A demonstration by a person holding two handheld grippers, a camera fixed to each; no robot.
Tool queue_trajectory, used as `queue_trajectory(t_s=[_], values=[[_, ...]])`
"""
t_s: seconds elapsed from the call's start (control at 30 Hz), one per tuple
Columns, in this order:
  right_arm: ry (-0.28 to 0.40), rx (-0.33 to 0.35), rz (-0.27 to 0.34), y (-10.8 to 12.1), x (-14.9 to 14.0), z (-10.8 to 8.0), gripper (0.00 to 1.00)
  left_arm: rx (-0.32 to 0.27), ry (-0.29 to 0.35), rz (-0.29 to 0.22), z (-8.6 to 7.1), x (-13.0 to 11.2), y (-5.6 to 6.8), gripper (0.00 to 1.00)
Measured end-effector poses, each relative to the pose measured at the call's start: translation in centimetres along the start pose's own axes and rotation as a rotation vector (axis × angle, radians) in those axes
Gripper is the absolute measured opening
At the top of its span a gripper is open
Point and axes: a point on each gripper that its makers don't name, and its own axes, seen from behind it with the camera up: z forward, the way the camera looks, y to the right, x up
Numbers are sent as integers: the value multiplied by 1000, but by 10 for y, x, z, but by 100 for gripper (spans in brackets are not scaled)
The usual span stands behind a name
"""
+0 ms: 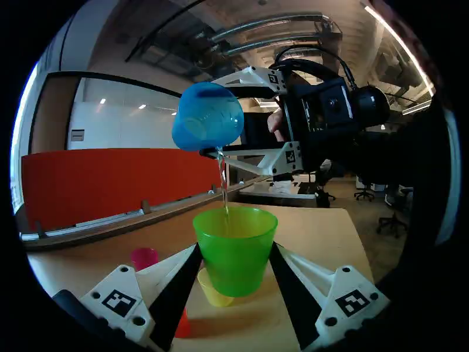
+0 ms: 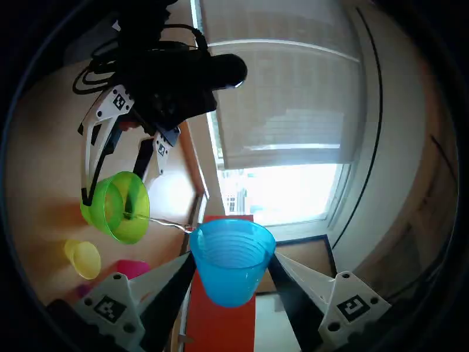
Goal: Pour water
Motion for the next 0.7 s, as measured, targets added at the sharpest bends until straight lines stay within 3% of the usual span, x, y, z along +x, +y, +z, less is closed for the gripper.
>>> queue_trajectory(t_s=[0.7], values=[[-1,-18,-56,6,17,-5,88,5,4,0,0,1,0,80]])
